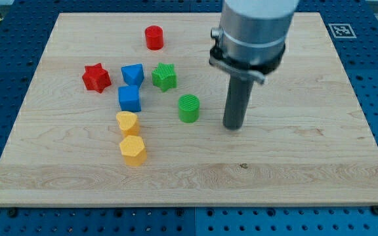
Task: Move the green circle towards bottom center
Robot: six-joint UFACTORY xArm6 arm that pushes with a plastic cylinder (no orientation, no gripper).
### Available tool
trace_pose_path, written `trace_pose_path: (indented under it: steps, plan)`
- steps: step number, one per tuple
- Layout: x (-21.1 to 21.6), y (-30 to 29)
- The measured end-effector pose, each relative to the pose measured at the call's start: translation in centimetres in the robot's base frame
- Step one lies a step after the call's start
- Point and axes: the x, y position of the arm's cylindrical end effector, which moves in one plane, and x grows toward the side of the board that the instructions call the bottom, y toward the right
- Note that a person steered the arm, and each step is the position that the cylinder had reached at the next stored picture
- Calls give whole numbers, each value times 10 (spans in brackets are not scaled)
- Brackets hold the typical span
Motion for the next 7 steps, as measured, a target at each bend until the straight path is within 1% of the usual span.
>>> trace_pose_path:
  steps: [1,2,4,5,7]
  plan:
    - [-48,-1]
    - [-48,-2]
    - [-48,-63]
    - [-48,-63]
    - [-31,-69]
